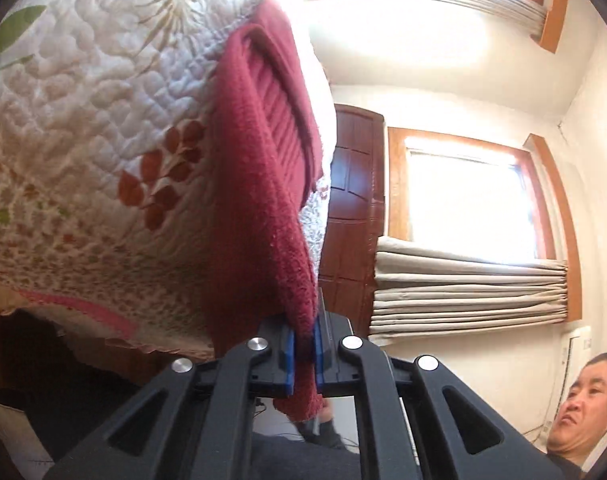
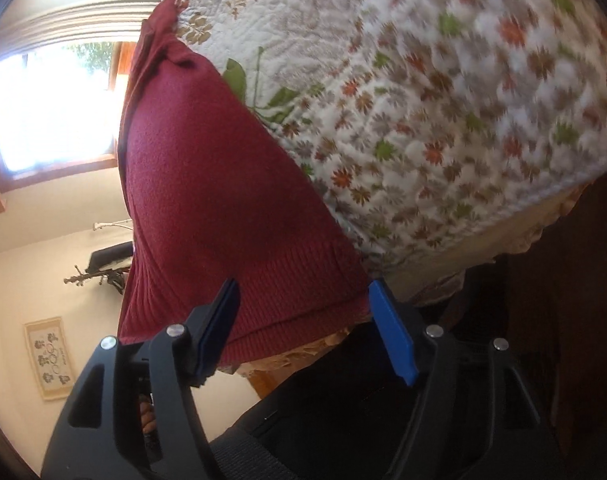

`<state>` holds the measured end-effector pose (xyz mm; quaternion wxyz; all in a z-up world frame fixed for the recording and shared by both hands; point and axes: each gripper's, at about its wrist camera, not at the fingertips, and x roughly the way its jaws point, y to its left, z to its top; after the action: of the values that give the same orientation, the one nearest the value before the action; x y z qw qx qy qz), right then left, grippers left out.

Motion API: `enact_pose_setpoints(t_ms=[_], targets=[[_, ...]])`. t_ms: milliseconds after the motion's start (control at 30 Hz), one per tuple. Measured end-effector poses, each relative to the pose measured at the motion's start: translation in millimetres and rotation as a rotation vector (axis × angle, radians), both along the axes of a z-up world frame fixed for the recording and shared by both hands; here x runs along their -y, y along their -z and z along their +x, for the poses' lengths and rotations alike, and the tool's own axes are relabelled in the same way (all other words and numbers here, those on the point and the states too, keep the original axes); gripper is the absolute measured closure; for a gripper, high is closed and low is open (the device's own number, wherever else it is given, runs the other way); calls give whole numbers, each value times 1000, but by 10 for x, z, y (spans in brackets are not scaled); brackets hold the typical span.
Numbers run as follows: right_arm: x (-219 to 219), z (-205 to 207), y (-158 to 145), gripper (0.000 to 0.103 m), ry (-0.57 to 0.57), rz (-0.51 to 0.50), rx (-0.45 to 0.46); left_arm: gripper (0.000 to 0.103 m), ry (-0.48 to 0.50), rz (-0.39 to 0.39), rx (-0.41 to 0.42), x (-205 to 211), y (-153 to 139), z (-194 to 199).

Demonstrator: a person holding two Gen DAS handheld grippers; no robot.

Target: Fold small clothes

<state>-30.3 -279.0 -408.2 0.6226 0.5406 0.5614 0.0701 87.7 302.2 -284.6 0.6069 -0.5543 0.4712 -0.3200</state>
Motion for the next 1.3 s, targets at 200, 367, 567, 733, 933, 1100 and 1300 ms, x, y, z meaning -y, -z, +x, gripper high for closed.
enact_pose_setpoints(t_ms=[200, 367, 567, 733, 933, 1100, 1300], targets=[[-187, -349, 575, 21, 108, 196, -55, 97, -14, -48, 28, 113, -183, 45], [-348, -447, 848, 20, 219, 353, -28, 97, 1, -43, 36, 127, -213, 50], [-490, -287, 891, 38, 260, 454, 29, 97, 11, -39, 36, 56, -231, 62], [-420, -204, 679, 97, 247, 406, 59, 97, -16, -40, 26, -56, -166, -11], [-264, -227, -59, 98, 203, 273, 152, 97, -102, -69, -31, -245, 148, -335], [-202, -147, -755, 98, 140, 180, 235, 97, -170, -120, -61, -372, 350, -526], [-150, 45, -1223, 98, 121, 137, 281, 97, -208, -188, -43, -388, 325, -516]])
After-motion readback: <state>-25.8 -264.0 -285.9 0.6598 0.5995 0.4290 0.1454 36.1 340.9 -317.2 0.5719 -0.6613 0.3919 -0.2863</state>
